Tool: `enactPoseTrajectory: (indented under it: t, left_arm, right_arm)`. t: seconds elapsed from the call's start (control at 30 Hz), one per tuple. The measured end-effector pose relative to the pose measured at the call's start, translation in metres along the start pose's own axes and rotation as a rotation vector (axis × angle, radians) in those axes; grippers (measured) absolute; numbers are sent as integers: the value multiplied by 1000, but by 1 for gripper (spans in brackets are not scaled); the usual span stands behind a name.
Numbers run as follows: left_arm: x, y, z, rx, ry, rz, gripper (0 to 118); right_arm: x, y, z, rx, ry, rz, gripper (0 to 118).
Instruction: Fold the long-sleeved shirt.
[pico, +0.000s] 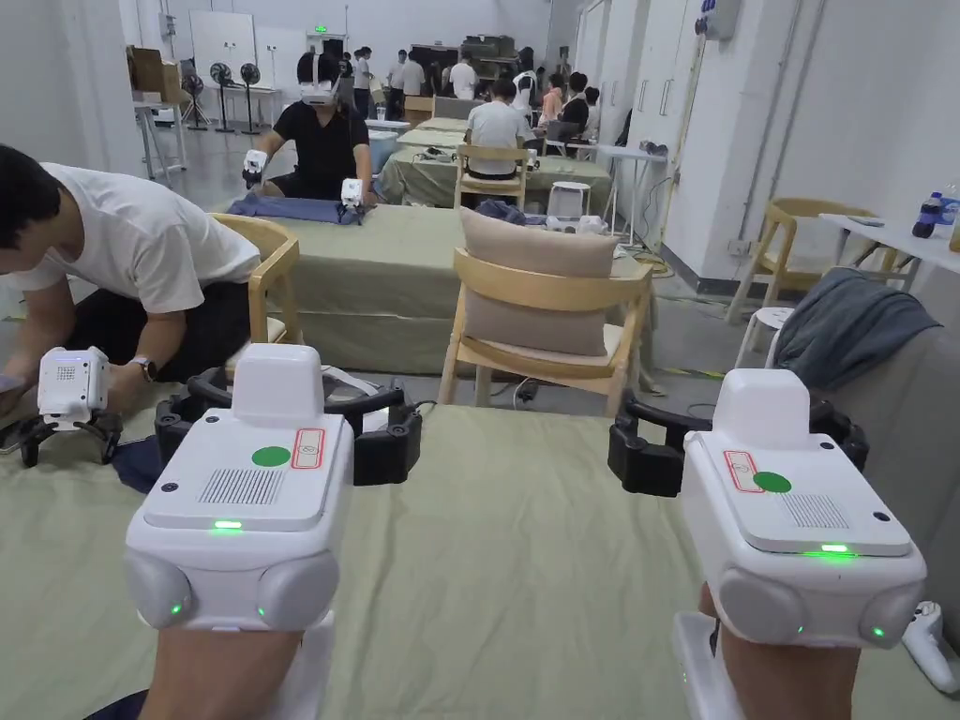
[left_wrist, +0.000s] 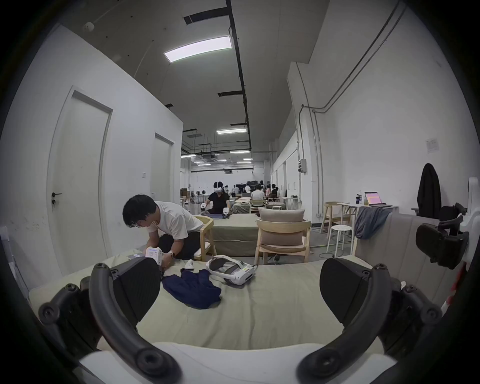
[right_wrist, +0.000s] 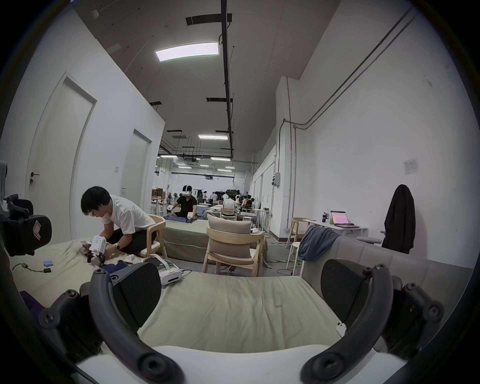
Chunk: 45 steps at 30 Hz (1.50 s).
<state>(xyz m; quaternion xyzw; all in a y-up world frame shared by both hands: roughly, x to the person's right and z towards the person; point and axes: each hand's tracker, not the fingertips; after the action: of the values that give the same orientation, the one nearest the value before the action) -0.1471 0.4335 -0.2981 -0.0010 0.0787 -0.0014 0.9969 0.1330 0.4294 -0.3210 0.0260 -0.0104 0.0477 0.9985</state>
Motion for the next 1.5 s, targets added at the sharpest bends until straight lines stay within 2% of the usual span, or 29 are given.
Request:
enactPoseTrajectory:
  t: [0.27,1.0,1.23,1.5]
  left_arm:
    - [0,3,2,-12,-31,42,111]
    - [-3,3,2,11,-15,26,111]
    - [-5,1,1,18,26,13,111]
    - [-8,2,1,16,2,9,111]
  right_arm:
    - [0,-1,0,6,-8,10,118]
    - [4,2,4,19,-15,21,118]
    - [6,3,4,28,-17,5,118]
    - [10,4,4,30,-7,-5,118]
